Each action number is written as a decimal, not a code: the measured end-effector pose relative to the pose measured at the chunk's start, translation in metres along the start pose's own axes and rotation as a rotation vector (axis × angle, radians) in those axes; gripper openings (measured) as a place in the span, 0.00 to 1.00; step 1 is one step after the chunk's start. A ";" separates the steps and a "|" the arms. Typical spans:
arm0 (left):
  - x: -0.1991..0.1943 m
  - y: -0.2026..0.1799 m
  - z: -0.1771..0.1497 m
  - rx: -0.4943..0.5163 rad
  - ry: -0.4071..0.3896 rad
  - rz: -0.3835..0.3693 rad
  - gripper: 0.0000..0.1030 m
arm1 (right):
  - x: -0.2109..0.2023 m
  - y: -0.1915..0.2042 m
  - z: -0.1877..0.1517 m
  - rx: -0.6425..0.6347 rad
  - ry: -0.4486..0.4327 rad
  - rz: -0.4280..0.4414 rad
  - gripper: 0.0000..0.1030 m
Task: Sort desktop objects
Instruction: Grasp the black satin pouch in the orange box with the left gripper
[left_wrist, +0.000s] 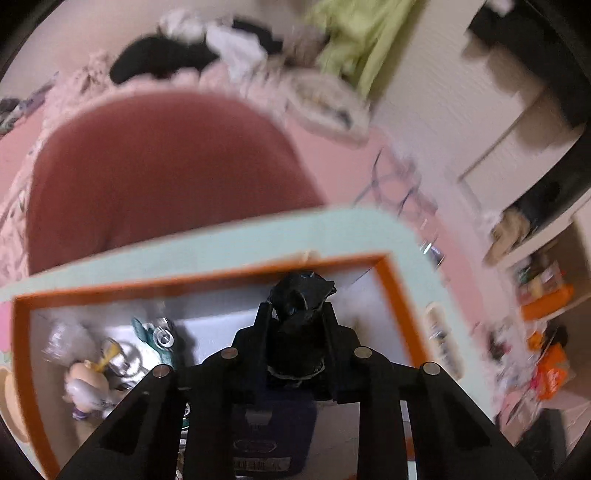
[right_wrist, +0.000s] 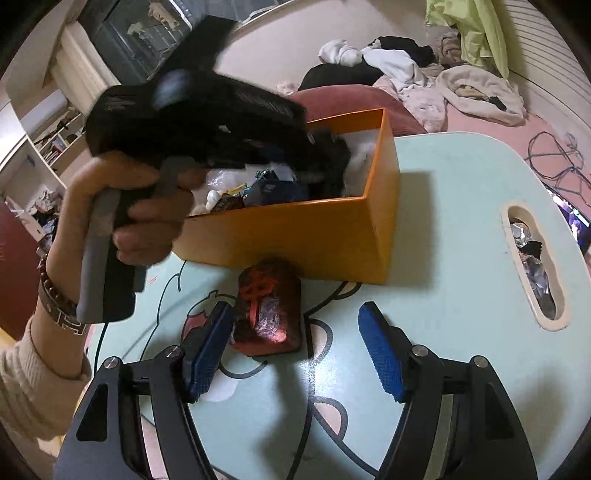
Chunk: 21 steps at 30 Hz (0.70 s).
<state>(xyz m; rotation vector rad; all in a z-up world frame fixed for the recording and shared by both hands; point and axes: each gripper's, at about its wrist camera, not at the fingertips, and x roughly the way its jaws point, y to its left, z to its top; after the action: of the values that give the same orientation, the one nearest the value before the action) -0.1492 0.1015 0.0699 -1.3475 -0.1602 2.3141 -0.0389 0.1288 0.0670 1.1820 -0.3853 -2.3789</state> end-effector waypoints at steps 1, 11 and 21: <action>-0.012 -0.002 0.002 0.004 -0.043 -0.010 0.23 | 0.000 0.000 -0.001 -0.001 0.000 0.000 0.69; -0.181 -0.005 -0.033 0.017 -0.388 -0.120 0.23 | -0.002 0.004 -0.006 -0.012 0.001 -0.004 0.69; -0.088 0.020 -0.160 -0.018 -0.206 0.116 0.55 | 0.002 0.011 -0.002 -0.047 0.015 -0.031 0.69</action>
<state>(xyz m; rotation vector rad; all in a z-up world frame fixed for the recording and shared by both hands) 0.0164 0.0247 0.0511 -1.1524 -0.1716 2.5524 -0.0352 0.1186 0.0688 1.1923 -0.3061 -2.3902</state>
